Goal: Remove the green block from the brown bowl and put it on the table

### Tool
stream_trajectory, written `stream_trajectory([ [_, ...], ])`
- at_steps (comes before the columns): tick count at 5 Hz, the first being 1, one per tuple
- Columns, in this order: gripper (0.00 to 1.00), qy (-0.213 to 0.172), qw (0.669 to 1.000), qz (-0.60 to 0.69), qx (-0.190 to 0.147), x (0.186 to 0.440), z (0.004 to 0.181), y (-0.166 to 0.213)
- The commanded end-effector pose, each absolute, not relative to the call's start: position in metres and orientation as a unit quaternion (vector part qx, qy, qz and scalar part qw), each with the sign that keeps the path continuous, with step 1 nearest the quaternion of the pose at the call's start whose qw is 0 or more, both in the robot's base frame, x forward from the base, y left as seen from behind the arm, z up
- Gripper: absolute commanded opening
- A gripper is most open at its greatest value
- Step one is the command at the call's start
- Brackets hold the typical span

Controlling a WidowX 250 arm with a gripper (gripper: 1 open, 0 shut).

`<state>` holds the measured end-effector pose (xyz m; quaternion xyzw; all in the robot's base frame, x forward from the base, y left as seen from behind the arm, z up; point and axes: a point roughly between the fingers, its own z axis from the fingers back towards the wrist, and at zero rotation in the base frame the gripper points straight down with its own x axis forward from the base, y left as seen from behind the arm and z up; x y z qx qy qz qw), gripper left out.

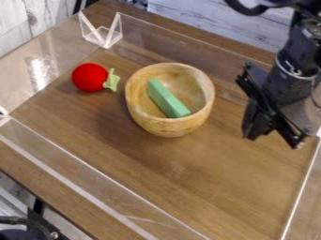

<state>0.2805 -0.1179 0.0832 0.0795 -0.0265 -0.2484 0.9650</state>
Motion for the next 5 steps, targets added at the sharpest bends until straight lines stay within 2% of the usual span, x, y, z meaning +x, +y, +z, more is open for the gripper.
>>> stream_trajectory([
  [1,0.0,-0.053,0.971,-0.221,0.07,0.286,0.099,-0.124],
  [3,0.0,-0.06,0.965,-0.248,0.067,0.288,0.097,-0.141],
  [5,0.0,-0.059,0.964,-0.248,0.079,0.289,0.1,-0.135],
])
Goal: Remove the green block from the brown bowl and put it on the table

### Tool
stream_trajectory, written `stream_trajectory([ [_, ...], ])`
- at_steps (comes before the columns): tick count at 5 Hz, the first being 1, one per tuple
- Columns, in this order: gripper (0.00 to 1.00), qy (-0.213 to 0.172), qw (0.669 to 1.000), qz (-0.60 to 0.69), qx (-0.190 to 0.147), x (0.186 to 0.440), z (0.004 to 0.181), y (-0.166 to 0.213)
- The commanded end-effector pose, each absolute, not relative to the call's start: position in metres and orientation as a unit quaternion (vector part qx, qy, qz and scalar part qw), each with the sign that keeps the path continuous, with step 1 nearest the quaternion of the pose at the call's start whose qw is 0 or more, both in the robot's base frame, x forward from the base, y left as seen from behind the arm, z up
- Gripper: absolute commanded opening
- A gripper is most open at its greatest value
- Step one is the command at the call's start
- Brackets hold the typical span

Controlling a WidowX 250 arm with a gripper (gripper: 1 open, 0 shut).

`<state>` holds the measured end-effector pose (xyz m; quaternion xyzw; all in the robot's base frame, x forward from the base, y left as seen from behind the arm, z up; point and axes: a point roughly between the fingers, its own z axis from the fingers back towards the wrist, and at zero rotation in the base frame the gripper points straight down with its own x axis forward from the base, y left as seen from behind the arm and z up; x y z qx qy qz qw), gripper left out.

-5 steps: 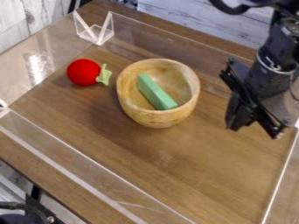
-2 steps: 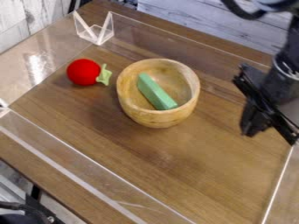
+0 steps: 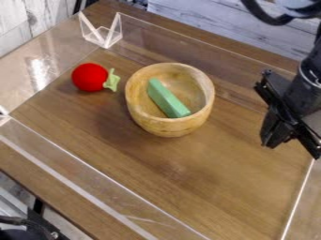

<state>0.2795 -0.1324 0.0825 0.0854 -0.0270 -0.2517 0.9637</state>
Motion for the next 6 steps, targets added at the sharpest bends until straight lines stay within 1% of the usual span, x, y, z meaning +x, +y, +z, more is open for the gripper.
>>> stream_trajectory([
  [1,0.0,-0.056,0.963,-0.249,0.086,0.289,0.104,-0.128],
  [2,0.0,-0.054,0.957,-0.268,0.093,0.291,0.11,-0.123],
  [3,1.0,-0.049,0.966,-0.236,0.098,0.289,0.116,-0.116],
  [4,1.0,-0.044,0.973,-0.201,0.102,0.294,0.116,-0.094],
  [5,1.0,-0.046,0.985,-0.133,0.101,0.299,0.119,-0.056],
  [6,1.0,-0.049,0.99,-0.082,0.103,0.298,0.109,-0.014],
])
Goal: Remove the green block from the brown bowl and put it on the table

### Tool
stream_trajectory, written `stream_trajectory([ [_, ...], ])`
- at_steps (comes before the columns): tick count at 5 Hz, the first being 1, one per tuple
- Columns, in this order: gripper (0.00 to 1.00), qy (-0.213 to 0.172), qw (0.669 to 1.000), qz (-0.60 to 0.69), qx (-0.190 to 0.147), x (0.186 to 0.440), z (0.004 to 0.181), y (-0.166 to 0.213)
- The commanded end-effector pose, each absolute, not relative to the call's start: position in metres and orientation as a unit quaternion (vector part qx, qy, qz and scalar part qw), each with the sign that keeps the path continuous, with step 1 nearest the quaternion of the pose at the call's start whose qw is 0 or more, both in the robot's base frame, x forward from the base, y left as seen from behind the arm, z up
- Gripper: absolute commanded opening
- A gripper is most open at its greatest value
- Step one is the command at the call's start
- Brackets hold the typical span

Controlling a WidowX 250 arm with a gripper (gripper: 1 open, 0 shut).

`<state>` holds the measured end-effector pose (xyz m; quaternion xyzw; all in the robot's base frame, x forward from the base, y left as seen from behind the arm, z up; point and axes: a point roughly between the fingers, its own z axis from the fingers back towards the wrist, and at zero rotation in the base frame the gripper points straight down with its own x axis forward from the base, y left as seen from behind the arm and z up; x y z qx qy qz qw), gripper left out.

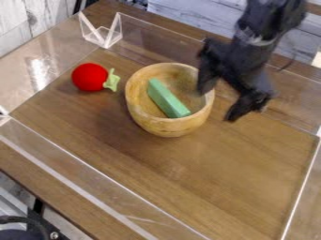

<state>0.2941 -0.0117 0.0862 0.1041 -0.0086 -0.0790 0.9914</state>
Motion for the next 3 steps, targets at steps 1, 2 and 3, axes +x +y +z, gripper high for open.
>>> stream_trajectory([
  [1,1.0,-0.054,0.993,-0.019,0.105,0.296,0.099,0.02],
  [2,1.0,-0.05,0.994,0.046,0.087,0.28,0.104,0.042],
  [3,1.0,-0.041,0.99,0.119,0.069,0.271,0.111,0.052],
])
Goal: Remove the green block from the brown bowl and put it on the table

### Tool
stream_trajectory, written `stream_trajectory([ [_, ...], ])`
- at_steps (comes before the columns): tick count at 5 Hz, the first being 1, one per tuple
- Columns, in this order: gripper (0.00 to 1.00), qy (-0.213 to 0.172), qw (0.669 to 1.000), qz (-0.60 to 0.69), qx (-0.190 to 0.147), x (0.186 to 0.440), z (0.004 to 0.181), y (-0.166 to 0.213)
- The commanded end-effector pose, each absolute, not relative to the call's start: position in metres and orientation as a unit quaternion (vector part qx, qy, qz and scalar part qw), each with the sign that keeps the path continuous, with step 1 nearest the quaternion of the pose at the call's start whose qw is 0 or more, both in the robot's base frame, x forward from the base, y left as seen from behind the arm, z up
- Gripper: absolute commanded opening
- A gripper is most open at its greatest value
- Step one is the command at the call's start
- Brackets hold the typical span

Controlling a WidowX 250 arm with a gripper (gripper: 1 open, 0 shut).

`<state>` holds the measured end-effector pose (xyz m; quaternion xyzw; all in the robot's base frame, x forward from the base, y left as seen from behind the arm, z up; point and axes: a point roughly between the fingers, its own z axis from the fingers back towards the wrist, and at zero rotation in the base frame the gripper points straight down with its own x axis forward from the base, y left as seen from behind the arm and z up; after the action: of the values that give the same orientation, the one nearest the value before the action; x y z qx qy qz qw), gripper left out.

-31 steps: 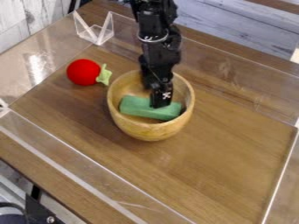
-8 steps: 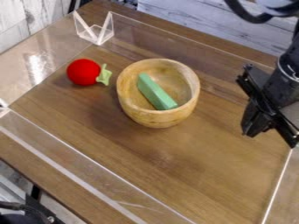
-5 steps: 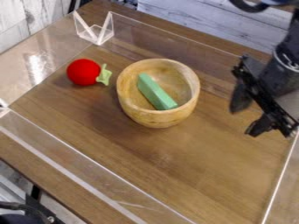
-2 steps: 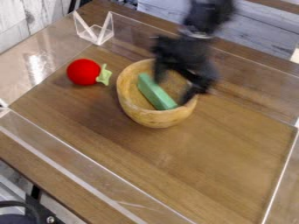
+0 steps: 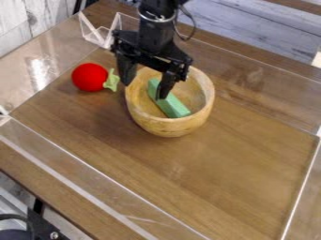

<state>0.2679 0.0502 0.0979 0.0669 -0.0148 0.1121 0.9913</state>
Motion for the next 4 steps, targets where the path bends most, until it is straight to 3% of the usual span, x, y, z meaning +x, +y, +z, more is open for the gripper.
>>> stream_trajectory([
  [1,1.0,-0.033,0.979,0.189,0.07,0.272,0.108,0.048],
  [2,1.0,-0.028,0.962,0.264,0.07,0.274,0.105,0.043],
  [4,1.0,-0.021,0.889,0.454,0.054,0.273,0.091,0.033],
])
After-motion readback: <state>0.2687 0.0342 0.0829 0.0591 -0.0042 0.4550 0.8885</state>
